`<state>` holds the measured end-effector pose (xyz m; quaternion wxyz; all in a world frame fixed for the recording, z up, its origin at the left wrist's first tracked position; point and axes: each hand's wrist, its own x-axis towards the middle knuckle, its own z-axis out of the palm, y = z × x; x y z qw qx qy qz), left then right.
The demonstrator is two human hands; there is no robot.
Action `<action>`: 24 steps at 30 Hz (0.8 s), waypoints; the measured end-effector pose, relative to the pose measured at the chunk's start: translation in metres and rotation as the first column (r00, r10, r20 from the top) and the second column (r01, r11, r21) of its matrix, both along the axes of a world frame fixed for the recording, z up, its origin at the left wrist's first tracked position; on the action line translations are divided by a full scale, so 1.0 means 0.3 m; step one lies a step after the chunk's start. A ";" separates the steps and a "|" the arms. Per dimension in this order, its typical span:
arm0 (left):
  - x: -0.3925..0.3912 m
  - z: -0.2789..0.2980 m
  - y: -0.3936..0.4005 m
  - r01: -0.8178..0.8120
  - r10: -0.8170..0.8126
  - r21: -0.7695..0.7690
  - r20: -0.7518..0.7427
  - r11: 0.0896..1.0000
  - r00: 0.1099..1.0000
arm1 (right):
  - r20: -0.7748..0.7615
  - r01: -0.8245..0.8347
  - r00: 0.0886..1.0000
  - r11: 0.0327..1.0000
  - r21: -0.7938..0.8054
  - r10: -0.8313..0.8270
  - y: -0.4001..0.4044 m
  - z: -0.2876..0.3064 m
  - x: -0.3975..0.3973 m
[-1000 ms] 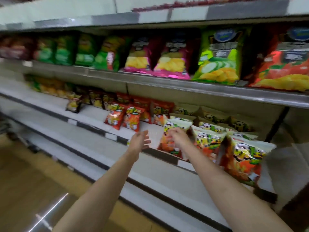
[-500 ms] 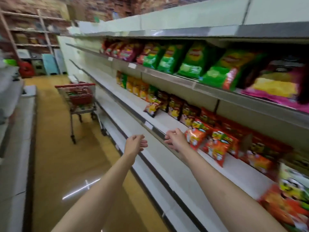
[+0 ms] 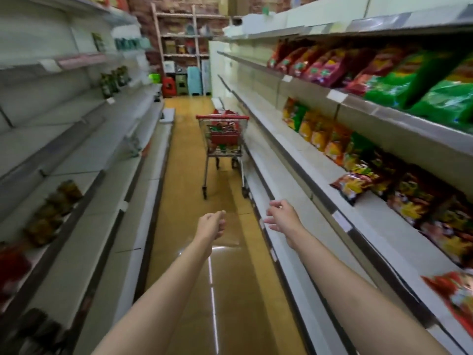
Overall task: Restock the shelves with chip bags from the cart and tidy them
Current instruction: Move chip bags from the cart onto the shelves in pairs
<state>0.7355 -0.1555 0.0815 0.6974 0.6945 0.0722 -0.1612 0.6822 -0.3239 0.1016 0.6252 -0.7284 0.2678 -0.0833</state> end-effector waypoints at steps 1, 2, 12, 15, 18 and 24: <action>0.039 -0.011 0.009 -0.018 0.018 0.020 0.004 1.000 1.000 | -0.002 -0.024 1.000 1.000 0.002 0.024 -0.001 -0.014 0.061; 0.083 -0.022 0.012 -0.036 0.036 0.041 0.006 0.998 0.999 | 0.001 -0.049 0.999 0.999 0.008 0.049 -0.006 -0.027 0.122; 0.637 0.042 -0.231 -0.185 0.160 0.198 0.139 0.962 0.977 | 0.049 -0.251 0.967 0.967 0.045 0.249 -0.292 0.034 0.740; 0.804 0.092 -0.347 -0.206 0.170 0.214 0.173 0.955 0.970 | 0.082 -0.293 0.953 0.956 0.008 0.291 -0.401 0.075 0.903; 0.918 0.111 -0.433 -0.217 0.190 0.182 0.157 0.959 0.969 | 0.075 -0.321 0.945 0.947 0.010 0.319 -0.472 0.082 1.045; 1.149 0.085 -0.481 -0.220 0.210 0.148 0.080 0.964 0.974 | 0.026 -0.353 0.935 0.936 0.005 0.352 -0.523 0.047 1.291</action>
